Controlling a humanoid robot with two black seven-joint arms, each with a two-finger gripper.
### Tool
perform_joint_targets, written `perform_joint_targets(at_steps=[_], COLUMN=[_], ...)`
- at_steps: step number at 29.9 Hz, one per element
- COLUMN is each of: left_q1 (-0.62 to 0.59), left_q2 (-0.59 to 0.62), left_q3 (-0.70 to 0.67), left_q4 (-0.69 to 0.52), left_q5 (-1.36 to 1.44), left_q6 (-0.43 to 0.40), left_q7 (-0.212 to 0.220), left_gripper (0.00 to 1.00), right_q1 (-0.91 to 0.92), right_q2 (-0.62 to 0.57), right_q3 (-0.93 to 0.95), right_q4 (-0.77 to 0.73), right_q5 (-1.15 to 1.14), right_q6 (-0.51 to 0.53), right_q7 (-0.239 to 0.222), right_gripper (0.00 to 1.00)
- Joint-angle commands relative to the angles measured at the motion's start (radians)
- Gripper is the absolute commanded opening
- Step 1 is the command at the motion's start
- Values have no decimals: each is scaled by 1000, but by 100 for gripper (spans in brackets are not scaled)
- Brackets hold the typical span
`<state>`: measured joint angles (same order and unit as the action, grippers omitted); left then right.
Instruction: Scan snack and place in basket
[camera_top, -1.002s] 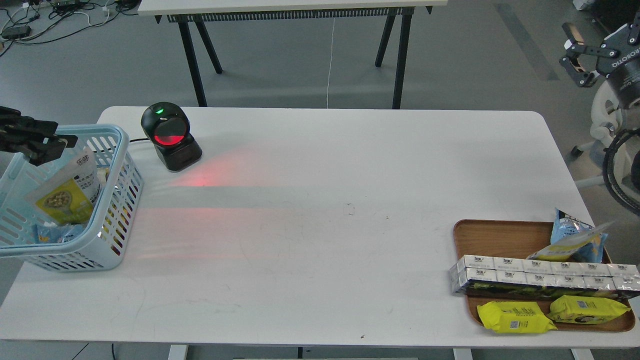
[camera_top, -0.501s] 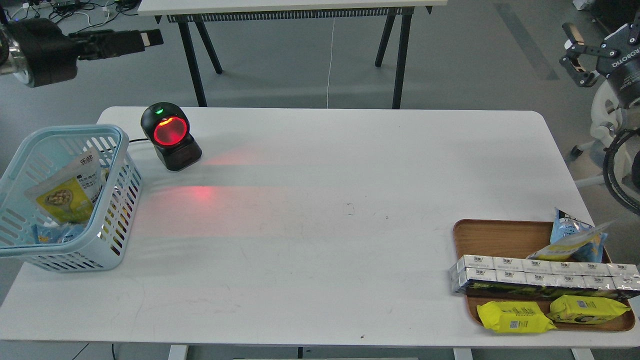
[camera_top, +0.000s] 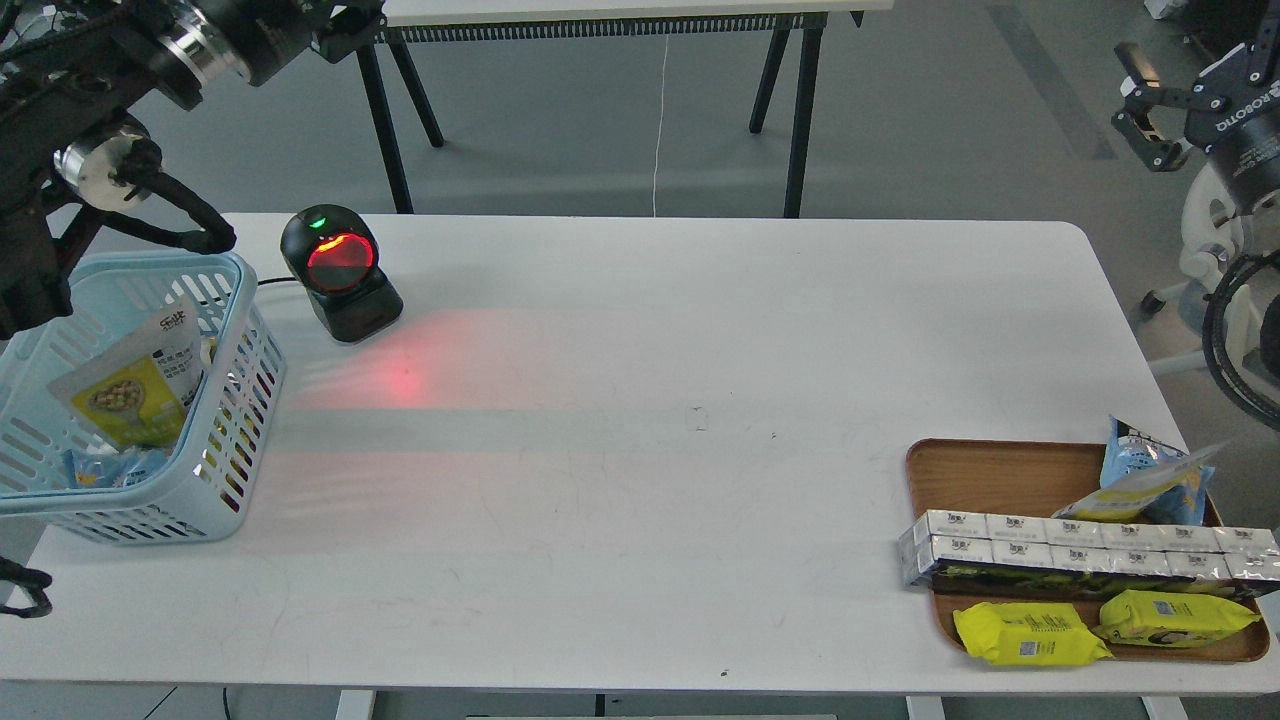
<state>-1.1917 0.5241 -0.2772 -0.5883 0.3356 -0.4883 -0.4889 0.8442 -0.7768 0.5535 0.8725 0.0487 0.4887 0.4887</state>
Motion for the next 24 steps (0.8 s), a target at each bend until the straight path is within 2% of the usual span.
perform_joint_targets(at_steps=[1, 7, 24], left_q1=[52, 135, 139], left_q2=[16, 39, 36], left_q3=[-30, -36, -68], left_q4=[24, 22, 19], left_q5=[9, 8, 11], left_q6=[0, 0, 0], left_q7=[0, 0, 0], left_gripper=[99, 99, 100], right_q1=[-2, -8, -14], right_q2=[8, 30, 117], right_q3=[-3, -4, -4], right_q4=[6, 36, 42], right_q5=[-3, -18, -18], right_q6=[0, 0, 0], right_q7=[0, 0, 0], right_gripper=[100, 100, 100])
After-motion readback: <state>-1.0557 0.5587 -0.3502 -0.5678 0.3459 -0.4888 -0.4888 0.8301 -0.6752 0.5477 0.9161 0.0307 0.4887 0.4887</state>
